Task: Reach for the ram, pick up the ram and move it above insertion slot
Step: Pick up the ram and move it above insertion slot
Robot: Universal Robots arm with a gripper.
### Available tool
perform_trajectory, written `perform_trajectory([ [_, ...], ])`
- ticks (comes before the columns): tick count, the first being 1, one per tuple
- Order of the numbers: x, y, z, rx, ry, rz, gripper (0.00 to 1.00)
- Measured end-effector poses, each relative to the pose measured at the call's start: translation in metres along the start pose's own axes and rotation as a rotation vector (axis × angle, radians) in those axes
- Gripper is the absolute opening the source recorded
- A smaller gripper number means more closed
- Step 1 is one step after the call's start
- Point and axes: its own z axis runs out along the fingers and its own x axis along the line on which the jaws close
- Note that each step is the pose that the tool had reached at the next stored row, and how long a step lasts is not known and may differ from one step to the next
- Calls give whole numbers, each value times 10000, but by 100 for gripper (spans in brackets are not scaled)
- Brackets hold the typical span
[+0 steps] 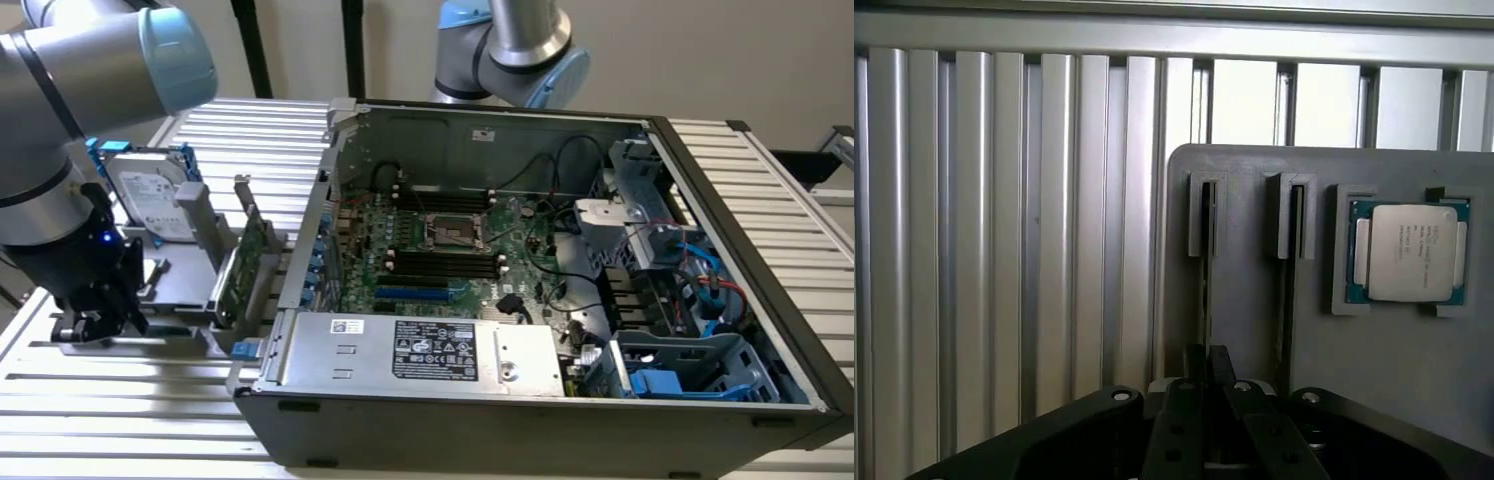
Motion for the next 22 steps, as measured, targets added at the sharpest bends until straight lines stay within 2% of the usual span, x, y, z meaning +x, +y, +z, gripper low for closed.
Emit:
perform_trajectory([
  [4,0,1,-36,0,-13,18,13],
  [12,-2,4,-193,1,-18,18,13],
  [16,-3,6,-365,0,-22,17,13],
  [22,-5,-52,-639,2,-24,18,13],
])
